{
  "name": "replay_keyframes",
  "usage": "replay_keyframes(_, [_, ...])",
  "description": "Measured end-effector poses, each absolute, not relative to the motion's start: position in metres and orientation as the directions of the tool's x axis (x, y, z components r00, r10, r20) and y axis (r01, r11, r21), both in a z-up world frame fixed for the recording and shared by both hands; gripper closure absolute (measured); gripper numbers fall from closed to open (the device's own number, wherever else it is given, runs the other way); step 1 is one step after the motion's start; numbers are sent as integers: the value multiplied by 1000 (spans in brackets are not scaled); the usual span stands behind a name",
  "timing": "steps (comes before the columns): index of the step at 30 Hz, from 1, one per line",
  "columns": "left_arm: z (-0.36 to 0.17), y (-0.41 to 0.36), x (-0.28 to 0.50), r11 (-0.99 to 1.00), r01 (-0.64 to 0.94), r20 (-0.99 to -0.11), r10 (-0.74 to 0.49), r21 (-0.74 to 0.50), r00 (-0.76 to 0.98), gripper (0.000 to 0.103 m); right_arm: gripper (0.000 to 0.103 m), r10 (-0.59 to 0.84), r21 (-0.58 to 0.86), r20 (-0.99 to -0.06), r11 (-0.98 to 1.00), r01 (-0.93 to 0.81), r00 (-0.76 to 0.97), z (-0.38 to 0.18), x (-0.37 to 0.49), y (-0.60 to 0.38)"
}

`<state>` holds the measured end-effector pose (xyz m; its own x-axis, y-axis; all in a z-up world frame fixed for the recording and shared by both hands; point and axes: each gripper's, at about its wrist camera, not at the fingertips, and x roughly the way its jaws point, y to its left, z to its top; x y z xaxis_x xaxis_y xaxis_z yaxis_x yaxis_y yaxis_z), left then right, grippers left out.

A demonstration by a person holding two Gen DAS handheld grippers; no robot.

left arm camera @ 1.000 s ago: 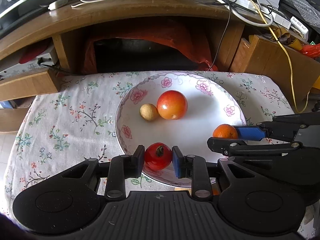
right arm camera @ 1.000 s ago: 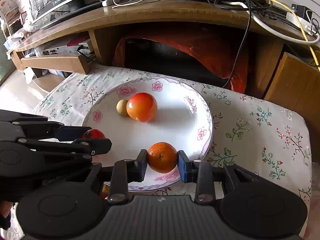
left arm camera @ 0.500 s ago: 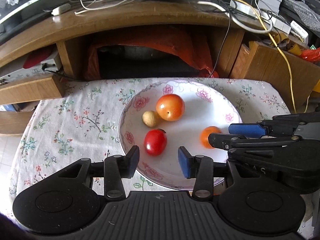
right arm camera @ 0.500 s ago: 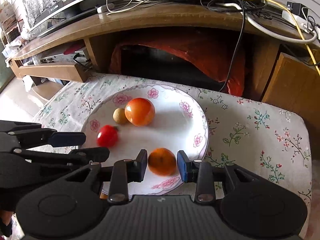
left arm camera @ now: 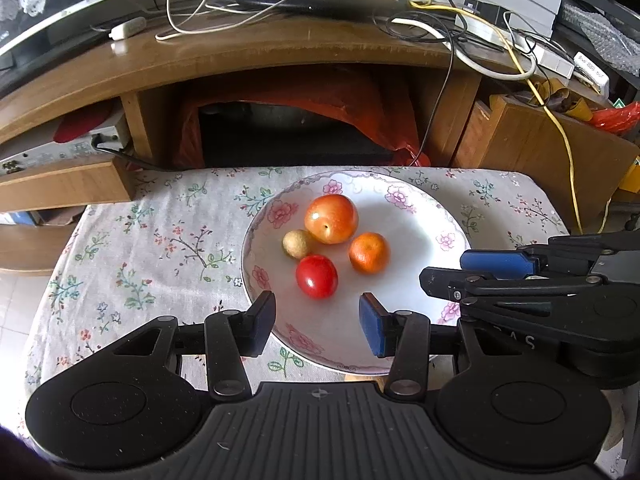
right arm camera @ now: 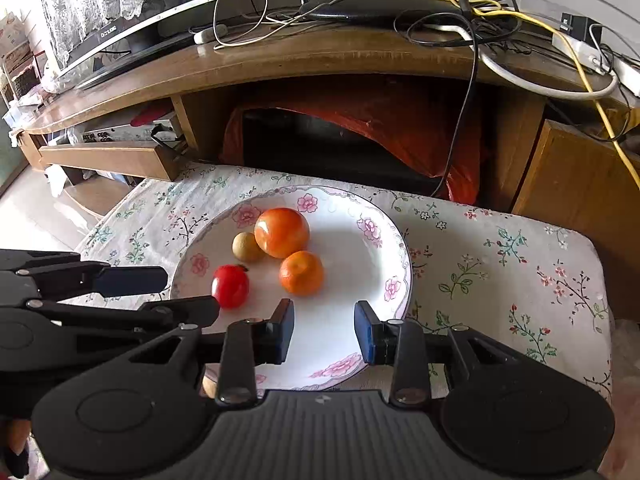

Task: Organize fruits
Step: 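Move both open grippers back from the bowl to the loose fruits, then grasp the red tomato with the right gripper while the left gripper reaches the tan fruit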

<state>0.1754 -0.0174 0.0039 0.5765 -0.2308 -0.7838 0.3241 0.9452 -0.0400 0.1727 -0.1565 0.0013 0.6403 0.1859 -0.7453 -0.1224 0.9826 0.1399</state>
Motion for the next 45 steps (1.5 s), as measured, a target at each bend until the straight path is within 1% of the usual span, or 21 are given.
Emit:
replay_keyframes(18, [4,-5,138,938,342,-805,-240,-49,543,53,69,176,123,-768,984,-127,616,6,135,-141])
replay_keyframes(21, [1,-4,133,939,339,-814,-240,-57,529,55,69,178,132,-775,984,-121,606,4,130,-140])
replay_keyframes(26, [-3,-1,121,938,343,-826,-234,-53,512,55,69,194,159,-791,981,-112,580,-1,120,-139])
replay_keyframes(29, [-5,1,117,936,347,-835,-235,-57,497,53,69,199,162,-797,980,-115,570,-3,114,-137])
replay_keyframes(33, [-8,5,115,940,335,-846,-227,-62,482,44,69,213,182,-810,977,-112,546,-8,109,-137])
replay_keyframes(37, [-8,12,115,945,317,-848,-230,-78,477,43,69,235,222,-816,971,-90,528,-12,106,-140])
replay_keyframes(41, [-7,19,116,953,292,-846,-224,-85,485,42,69,238,224,-831,970,-90,502,-17,105,-138])
replay_keyframes(45, [-7,25,118,956,278,-846,-226,-96,483,42,69,263,247,-828,964,-99,496,-18,106,-134])
